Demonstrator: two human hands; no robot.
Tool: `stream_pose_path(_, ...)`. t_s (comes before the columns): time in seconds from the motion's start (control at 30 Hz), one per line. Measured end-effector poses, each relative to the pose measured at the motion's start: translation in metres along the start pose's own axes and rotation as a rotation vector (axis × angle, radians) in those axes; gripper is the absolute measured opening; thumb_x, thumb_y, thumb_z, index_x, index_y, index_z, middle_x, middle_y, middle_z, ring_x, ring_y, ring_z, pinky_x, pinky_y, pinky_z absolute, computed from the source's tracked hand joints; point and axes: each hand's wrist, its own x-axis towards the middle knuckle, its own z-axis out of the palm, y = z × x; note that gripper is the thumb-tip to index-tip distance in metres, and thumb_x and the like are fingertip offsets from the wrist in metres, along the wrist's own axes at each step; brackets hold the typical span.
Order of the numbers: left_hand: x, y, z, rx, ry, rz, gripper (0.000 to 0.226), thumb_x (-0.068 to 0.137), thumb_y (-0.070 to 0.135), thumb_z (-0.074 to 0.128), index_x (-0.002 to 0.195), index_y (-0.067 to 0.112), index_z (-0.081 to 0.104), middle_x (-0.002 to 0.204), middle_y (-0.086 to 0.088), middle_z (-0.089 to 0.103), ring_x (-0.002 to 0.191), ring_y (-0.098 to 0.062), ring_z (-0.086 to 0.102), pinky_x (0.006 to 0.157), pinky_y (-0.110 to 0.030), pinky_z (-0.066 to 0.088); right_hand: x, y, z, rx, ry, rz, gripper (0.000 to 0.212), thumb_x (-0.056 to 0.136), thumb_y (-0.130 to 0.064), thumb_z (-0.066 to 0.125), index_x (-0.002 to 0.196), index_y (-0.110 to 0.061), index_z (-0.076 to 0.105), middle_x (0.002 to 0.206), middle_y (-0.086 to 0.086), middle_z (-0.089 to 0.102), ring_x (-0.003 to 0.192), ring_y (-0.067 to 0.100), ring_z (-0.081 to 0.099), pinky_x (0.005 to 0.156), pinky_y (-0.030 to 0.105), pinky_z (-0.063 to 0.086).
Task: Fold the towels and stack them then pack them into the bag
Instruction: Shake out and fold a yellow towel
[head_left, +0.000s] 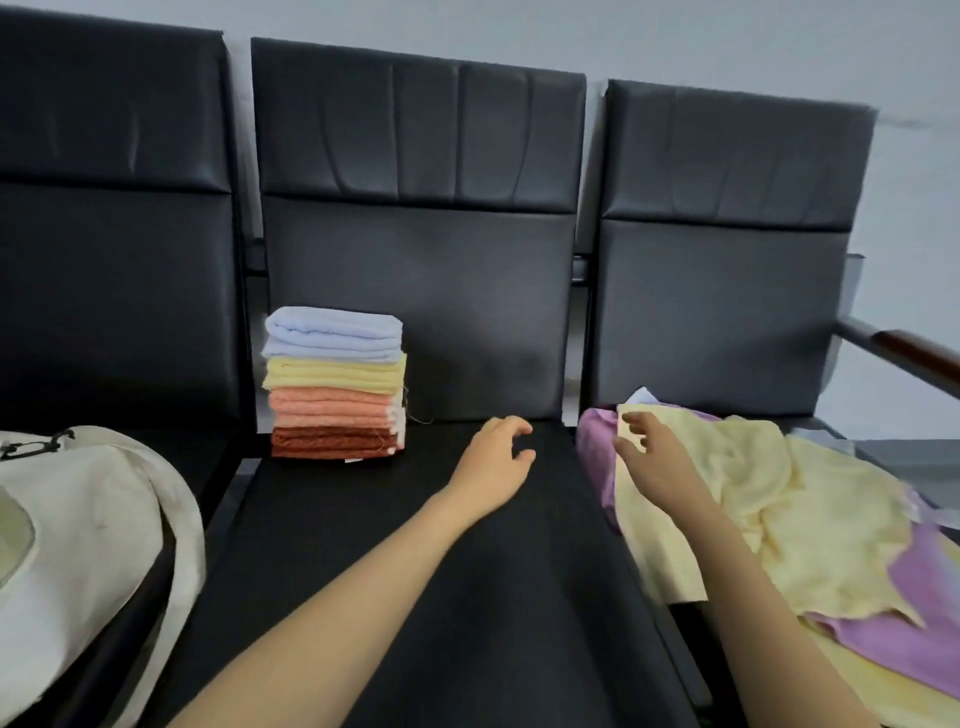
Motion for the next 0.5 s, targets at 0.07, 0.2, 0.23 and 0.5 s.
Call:
stream_pose_path(0.07,-0.002,0.016,0.034,-0.01,-0.108,-0.021,0.036,0.093,0.02,0.058,0.128,0.015,0.055,0.129,-0.004,0.052,0.115,-0.018,0.053,0.101,-0.031,0.042,-0.013,0.033,-0.017,-0.062,-0.021,0.093,0.038,0.095,-0.016,0.055,0.13,-0.004,0.051,0.131,0.014,0.055,0.122,0.028,0.051,0.097,0.031,0.037)
stream_pose_path(0.2,-0.007,0.043,0.086,-0.005,-0.271,-0.026,0.039,0.089,0.018,0.06,0.128,0.011,0.057,0.129,-0.009,0.054,0.117,-0.024,0.055,0.1,-0.035,0.045,-0.023,0.081,-0.038,-0.202,-0.141,0.236,0.046,0.092,-0.022,0.061,0.134,-0.008,0.047,0.135,0.017,0.049,0.122,0.03,0.049,0.095,0.033,0.039)
stream_pose_path(0.23,-0.007,0.048,0.096,-0.011,-0.3,-0.029,0.041,0.089,0.016,0.06,0.129,0.011,0.057,0.13,-0.01,0.055,0.118,-0.025,0.055,0.101,-0.035,0.045,-0.023,0.09,-0.042,-0.237,-0.169,0.253,0.048,0.092,-0.023,0.061,0.135,-0.01,0.045,0.136,0.016,0.047,0.122,0.03,0.049,0.094,0.032,0.04)
stream_pose_path(0.5,-0.014,0.067,0.159,0.046,-0.451,-0.017,0.055,0.089,0.011,0.057,0.142,0.011,0.044,0.145,-0.01,0.042,0.134,-0.024,0.039,0.109,-0.026,0.03,-0.025,0.148,-0.047,-0.423,-0.139,0.312,0.032,0.092,-0.016,0.052,0.124,-0.008,0.053,0.123,0.017,0.048,0.112,0.034,0.051,0.092,0.034,0.042)
